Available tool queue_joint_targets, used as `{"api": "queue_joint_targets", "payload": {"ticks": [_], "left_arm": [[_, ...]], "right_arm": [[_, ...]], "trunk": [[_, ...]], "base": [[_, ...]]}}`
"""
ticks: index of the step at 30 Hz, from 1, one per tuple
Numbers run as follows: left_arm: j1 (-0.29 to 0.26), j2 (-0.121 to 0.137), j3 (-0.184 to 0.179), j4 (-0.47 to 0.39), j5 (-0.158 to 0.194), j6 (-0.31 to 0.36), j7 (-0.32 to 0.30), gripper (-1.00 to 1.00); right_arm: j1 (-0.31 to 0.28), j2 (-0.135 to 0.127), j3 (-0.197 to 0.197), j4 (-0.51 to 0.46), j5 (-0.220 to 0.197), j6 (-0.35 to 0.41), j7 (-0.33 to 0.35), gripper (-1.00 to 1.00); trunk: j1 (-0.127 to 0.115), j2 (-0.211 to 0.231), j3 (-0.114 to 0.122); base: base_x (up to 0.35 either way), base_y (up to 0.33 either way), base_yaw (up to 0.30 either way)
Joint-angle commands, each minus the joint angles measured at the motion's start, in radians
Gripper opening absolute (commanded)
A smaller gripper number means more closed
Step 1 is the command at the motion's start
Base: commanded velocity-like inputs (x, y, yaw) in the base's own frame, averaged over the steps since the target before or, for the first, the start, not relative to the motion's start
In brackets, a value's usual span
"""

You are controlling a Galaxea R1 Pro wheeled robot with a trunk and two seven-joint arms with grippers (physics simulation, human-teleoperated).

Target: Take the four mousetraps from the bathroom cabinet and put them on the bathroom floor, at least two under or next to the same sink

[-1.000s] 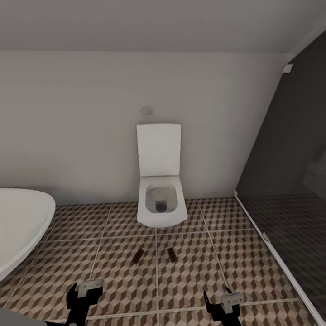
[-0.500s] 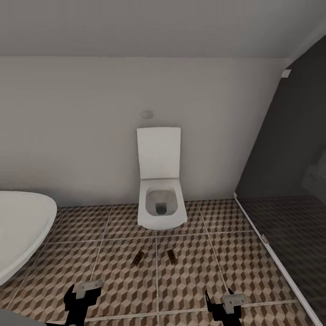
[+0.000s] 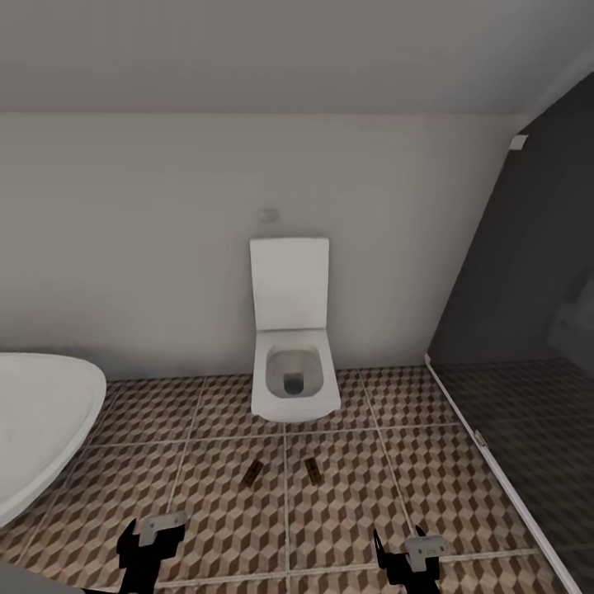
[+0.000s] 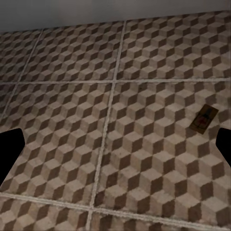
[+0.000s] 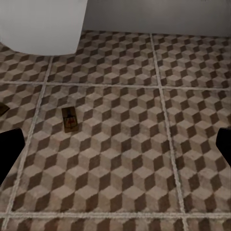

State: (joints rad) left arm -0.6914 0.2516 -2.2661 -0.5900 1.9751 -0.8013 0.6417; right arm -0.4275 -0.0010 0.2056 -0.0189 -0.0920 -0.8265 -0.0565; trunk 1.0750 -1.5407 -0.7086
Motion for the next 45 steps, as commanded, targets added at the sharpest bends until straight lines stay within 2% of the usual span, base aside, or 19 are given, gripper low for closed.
{"api": "queue_joint_targets", "payload": {"ticks": [1,45], "left_arm": [[-0.002,0.000,-0.006,-0.006,-0.001,-0.003,0.007,1.00],[-0.002,0.000,-0.006,-0.012,-0.001,-0.003,0.007,1.00]], "right_arm": [[-0.001,0.000,0.009,0.001,-0.009,-0.003,-0.002,1.00],[0.000,0.004,0.009,0.002,-0.009,0.000,-0.002,1.00]], "trunk": [[-0.004,0.007,0.002],[-0.173,0.315,0.140]], "base": [[0.000,0.000,0.000],[0.000,0.000,0.000]]}}
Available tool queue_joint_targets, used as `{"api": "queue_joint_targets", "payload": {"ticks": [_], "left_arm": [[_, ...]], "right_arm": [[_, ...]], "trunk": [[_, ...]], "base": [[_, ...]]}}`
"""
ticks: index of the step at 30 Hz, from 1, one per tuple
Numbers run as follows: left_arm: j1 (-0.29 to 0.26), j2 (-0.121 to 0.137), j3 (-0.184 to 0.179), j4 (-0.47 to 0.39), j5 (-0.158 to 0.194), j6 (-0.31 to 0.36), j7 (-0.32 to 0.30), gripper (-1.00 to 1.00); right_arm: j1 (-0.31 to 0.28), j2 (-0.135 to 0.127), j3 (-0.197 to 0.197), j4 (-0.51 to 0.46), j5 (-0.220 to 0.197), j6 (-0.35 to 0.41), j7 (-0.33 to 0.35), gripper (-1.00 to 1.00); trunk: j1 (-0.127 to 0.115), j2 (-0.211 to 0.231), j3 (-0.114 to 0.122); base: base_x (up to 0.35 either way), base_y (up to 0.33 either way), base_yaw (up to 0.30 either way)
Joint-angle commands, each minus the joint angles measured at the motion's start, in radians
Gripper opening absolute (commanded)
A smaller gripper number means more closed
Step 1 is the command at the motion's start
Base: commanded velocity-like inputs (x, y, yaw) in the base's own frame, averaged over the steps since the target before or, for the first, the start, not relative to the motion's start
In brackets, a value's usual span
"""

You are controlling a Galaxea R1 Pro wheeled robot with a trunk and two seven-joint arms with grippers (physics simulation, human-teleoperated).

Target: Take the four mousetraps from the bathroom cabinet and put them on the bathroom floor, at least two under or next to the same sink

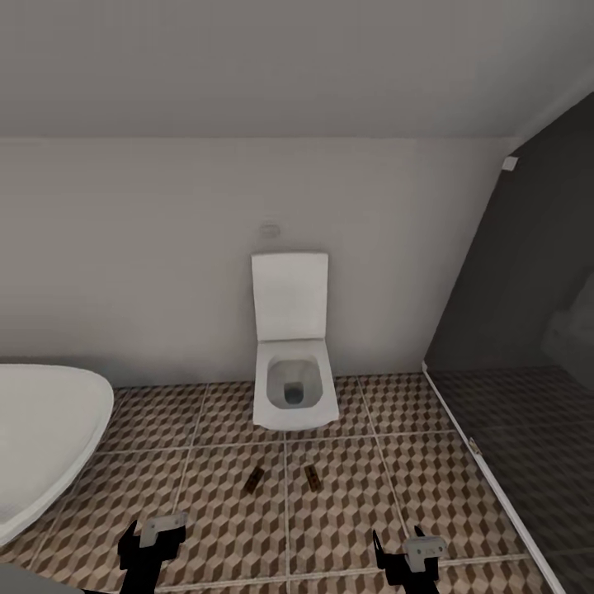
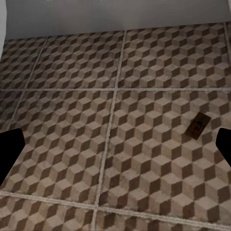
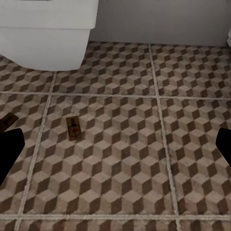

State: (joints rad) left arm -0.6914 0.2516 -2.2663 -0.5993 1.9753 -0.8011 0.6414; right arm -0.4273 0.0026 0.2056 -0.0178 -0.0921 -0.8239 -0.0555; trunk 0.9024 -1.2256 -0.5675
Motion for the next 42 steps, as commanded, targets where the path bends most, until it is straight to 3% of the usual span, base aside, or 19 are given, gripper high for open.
{"api": "queue_joint_targets", "payload": {"ticks": [1,12,18,23,28,33,35,42], "left_arm": [[-0.002,0.000,-0.006,-0.003,-0.001,-0.003,0.007,1.00],[-0.002,0.000,-0.007,-0.012,-0.001,-0.003,0.007,1.00],[0.002,0.000,-0.058,-0.071,-0.001,-0.045,0.009,1.00],[0.024,0.001,-0.068,-0.094,-0.001,-0.092,0.047,1.00],[0.057,0.004,-0.071,-0.115,-0.001,-0.159,0.134,1.00],[0.096,0.027,-0.072,-0.125,-0.001,-0.225,0.192,1.00],[0.109,0.051,-0.073,-0.127,-0.001,-0.246,0.204,1.00],[0.122,0.108,-0.072,-0.125,-0.001,-0.246,0.213,1.00]], "right_arm": [[-0.001,0.000,0.009,0.001,-0.009,-0.003,-0.003,1.00],[-0.001,-0.001,0.009,0.001,-0.009,-0.003,-0.003,1.00],[-0.001,-0.002,0.009,0.001,-0.009,-0.005,-0.001,1.00],[-0.001,-0.003,0.009,0.001,-0.009,-0.008,-0.001,1.00],[-0.001,-0.003,0.009,0.001,-0.009,-0.009,-0.001,1.00],[0.000,-0.003,0.009,0.001,-0.009,-0.009,-0.001,1.00],[0.000,-0.003,0.009,0.001,-0.009,-0.010,-0.001,1.00],[0.000,-0.005,0.008,0.001,-0.009,-0.013,-0.002,1.00]], "trunk": [[-0.004,0.007,0.002],[-0.046,0.084,0.037],[-0.069,0.126,0.056],[-0.088,0.161,0.071],[-0.107,0.196,0.087],[-0.127,0.231,0.103],[-0.134,0.245,0.109],[-0.161,0.294,0.131]], "base": [[0.000,0.000,0.000],[0.000,0.000,0.000],[0.000,0.000,0.000],[0.000,0.000,0.000],[0.000,0.000,0.000],[0.000,0.000,0.000],[0.000,0.000,0.000],[0.000,0.000,0.000]]}}
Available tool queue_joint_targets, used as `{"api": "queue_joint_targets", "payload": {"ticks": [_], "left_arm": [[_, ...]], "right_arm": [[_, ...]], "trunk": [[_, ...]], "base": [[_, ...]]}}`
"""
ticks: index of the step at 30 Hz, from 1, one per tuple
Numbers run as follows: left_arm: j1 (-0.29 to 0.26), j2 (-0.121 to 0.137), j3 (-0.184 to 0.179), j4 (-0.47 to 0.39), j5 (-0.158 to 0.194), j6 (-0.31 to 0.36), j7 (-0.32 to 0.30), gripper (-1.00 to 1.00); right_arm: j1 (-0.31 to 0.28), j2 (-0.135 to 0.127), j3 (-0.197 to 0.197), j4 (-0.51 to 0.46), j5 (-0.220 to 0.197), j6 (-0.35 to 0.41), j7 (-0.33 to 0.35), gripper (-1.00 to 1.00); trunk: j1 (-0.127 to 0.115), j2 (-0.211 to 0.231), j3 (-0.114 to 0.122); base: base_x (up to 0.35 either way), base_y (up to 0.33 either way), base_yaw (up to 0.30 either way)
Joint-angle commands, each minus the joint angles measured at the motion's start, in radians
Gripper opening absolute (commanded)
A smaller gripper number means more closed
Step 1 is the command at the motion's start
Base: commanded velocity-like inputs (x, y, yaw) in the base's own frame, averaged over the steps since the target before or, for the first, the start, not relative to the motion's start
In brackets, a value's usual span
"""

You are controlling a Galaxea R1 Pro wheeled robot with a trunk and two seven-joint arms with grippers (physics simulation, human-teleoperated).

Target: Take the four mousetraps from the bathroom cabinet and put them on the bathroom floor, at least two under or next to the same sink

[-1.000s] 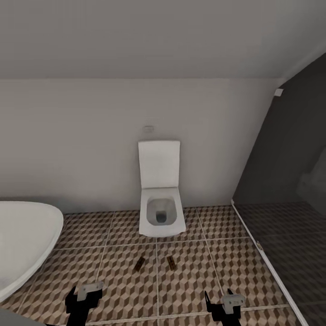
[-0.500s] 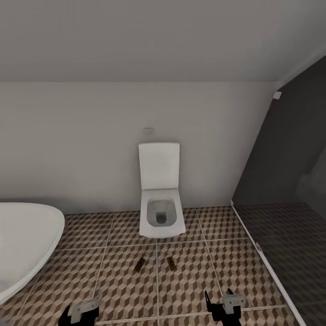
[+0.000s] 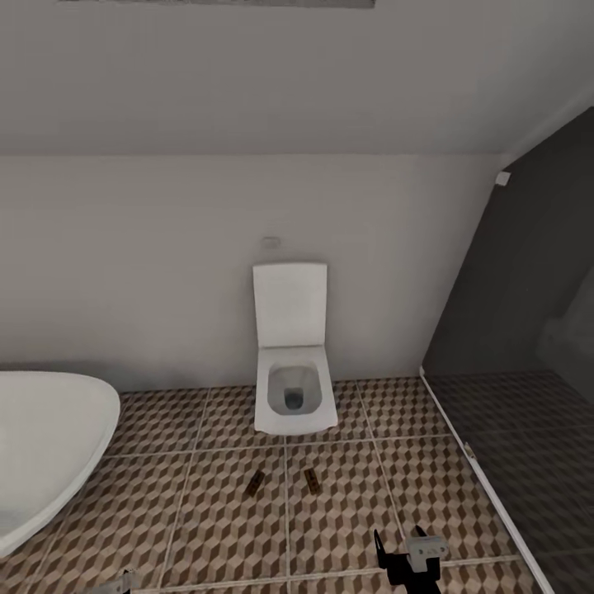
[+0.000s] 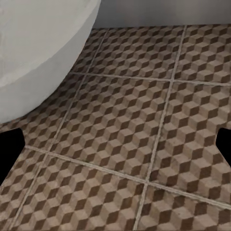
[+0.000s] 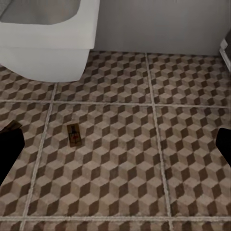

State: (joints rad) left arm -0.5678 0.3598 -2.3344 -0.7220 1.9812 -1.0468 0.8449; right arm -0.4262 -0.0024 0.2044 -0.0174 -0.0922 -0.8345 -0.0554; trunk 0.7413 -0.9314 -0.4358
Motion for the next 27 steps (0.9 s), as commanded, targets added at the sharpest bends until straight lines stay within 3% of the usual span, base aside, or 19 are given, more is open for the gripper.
{"api": "queue_joint_targets", "payload": {"ticks": [1,8,14,17,19,22,27], "left_arm": [[0.000,0.013,-0.004,0.002,-0.007,0.000,0.011,1.00],[0.001,0.027,-0.004,0.041,-0.007,0.000,0.013,1.00],[0.002,-0.015,-0.003,0.083,-0.007,0.000,0.013,1.00],[0.002,-0.108,-0.002,0.195,-0.008,0.125,0.006,1.00],[0.002,-0.143,-0.002,0.265,-0.009,0.221,-0.012,1.00],[0.002,-0.166,-0.001,0.328,-0.010,0.308,-0.072,1.00],[0.002,-0.160,-0.001,0.358,-0.009,0.358,-0.218,1.00]], "right_arm": [[0.000,-0.001,0.009,0.001,-0.009,-0.004,-0.002,1.00],[0.000,-0.005,0.009,0.001,-0.009,-0.005,-0.003,1.00],[0.020,-0.016,0.009,0.001,-0.009,-0.007,-0.002,1.00],[0.031,-0.021,0.009,0.001,-0.009,-0.015,-0.001,1.00],[0.033,-0.021,0.009,0.001,-0.009,-0.028,-0.001,1.00],[0.034,-0.021,0.009,0.001,-0.009,-0.040,-0.002,1.00],[0.035,-0.021,0.009,0.001,-0.009,-0.046,-0.003,1.00]], "trunk": [[-0.004,0.006,0.002],[-0.031,0.055,0.024],[-0.054,0.097,0.043],[-0.065,0.118,0.052],[-0.073,0.132,0.059],[-0.084,0.153,0.068],[-0.103,0.188,0.084]], "base": [[0.000,0.000,0.000],[0.000,0.000,0.000],[0.000,0.000,0.000],[0.000,0.000,0.000],[0.000,0.000,0.000],[0.000,0.000,0.000],[0.000,0.000,0.000]]}}
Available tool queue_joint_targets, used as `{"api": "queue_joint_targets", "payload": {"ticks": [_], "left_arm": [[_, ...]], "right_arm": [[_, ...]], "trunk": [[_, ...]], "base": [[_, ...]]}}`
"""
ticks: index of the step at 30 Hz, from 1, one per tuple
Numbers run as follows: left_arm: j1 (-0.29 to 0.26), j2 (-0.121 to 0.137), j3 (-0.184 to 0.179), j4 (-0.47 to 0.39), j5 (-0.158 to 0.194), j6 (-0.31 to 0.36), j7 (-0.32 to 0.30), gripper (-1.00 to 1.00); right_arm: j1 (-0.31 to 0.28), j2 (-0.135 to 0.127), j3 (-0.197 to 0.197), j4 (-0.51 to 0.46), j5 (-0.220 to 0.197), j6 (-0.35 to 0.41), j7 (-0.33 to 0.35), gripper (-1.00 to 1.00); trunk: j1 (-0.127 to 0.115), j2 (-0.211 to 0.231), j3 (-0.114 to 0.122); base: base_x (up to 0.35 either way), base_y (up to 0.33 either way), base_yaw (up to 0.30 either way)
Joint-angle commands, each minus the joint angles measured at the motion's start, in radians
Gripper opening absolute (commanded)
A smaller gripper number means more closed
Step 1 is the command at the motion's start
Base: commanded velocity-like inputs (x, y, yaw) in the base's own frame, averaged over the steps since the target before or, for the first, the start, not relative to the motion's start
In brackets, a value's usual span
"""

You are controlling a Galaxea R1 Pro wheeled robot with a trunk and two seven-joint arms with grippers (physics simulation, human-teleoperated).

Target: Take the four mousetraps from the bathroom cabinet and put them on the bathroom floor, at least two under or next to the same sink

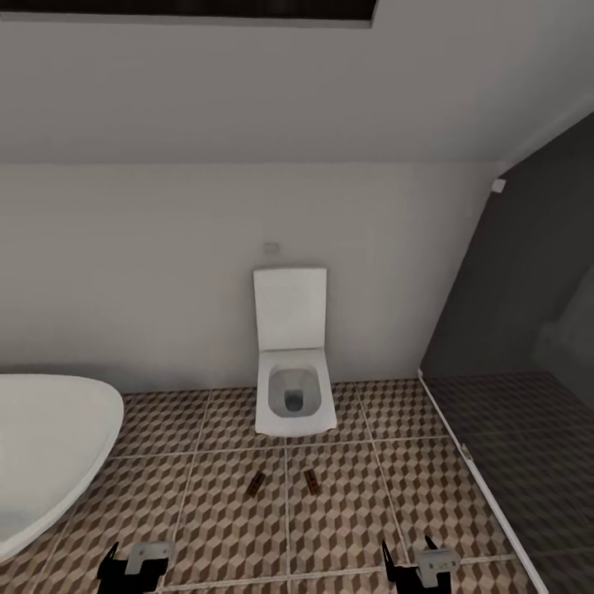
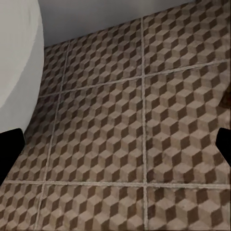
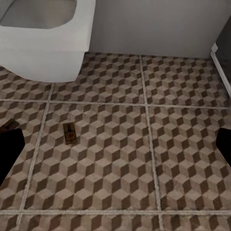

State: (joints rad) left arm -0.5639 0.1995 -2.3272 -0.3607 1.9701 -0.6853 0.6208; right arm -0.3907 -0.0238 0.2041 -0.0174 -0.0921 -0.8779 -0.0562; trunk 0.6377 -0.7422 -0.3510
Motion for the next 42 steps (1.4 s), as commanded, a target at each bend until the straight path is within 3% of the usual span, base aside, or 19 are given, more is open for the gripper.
{"api": "queue_joint_targets", "payload": {"ticks": [1,8,17,25,42], "left_arm": [[-0.002,0.001,-0.008,-0.002,0.002,-0.001,-0.006,1.00],[-0.002,0.006,-0.008,0.000,0.003,0.009,-0.049,1.00],[-0.002,0.007,-0.008,-0.005,0.004,0.012,-0.053,1.00],[-0.002,0.022,-0.009,-0.062,0.004,0.012,-0.053,1.00],[-0.002,0.112,-0.009,-0.164,0.004,0.006,-0.052,1.00]], "right_arm": [[-0.001,0.000,0.009,0.001,-0.009,-0.003,-0.002,1.00],[0.000,0.001,0.009,0.001,-0.009,-0.003,-0.003,1.00],[0.000,0.001,0.009,0.001,-0.009,-0.001,-0.005,1.00],[0.000,0.001,0.009,0.001,-0.009,0.000,-0.005,1.00],[0.000,0.002,0.010,0.001,-0.009,0.001,-0.005,1.00]], "trunk": [[-0.004,0.006,0.002],[-0.031,0.055,0.024],[-0.065,0.118,0.052],[-0.096,0.174,0.077],[-0.161,0.293,0.130]], "base": [[0.000,0.000,0.000],[0.000,0.000,0.000],[0.000,0.000,0.000],[0.000,0.000,0.000],[0.000,0.000,0.000]]}}
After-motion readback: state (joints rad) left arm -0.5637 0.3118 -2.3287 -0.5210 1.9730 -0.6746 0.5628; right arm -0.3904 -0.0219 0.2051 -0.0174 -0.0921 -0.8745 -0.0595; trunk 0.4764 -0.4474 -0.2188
